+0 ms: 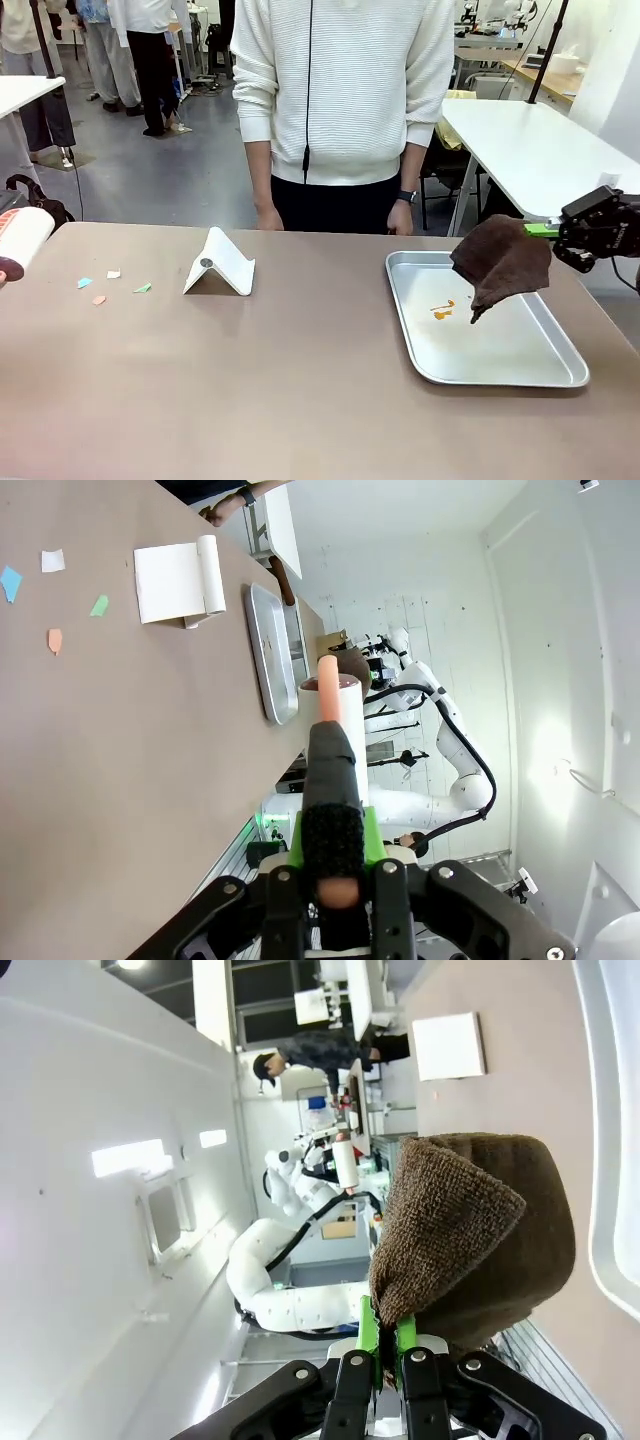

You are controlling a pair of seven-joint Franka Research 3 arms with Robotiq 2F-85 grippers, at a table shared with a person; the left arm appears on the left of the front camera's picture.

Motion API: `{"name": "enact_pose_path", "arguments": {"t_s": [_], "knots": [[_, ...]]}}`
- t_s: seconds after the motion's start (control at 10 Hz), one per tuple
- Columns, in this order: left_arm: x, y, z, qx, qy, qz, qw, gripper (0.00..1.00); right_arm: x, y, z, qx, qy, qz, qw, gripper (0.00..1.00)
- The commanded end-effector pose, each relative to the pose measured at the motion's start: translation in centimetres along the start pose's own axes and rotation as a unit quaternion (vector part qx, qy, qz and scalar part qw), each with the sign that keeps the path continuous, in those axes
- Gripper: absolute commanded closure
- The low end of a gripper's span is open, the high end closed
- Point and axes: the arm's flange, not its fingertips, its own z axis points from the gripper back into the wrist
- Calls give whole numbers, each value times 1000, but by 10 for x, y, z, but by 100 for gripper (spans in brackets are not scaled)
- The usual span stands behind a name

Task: Clean the surface of the table.
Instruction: Hold the Lint Roller with your left hand and the towel with your right hand.

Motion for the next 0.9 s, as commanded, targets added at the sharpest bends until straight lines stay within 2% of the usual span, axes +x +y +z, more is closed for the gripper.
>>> {"name": "enact_pose_path", "arguments": {"t_s": [0.0, 0.3, 0.6, 0.7, 0.8], "knots": [[2, -5, -1, -9, -11, 7, 1000, 78, 7, -4, 34, -4, 7, 9, 1000, 93], [4, -2, 0, -14, -16, 11, 1000, 78, -11, -19, 90, -44, -7, 35, 998, 93], [4, 1, -6, 0, -17, 19, 1000, 78, -25, -52, 151, -18, -102, 35, 994, 93], [5, 3, -6, 5, -23, 22, 999, 78, -25, -61, 163, 11, -109, 38, 993, 93], [7, 3, -3, 10, -34, 21, 999, 78, -23, -69, 168, 15, -124, 25, 992, 93]]}}
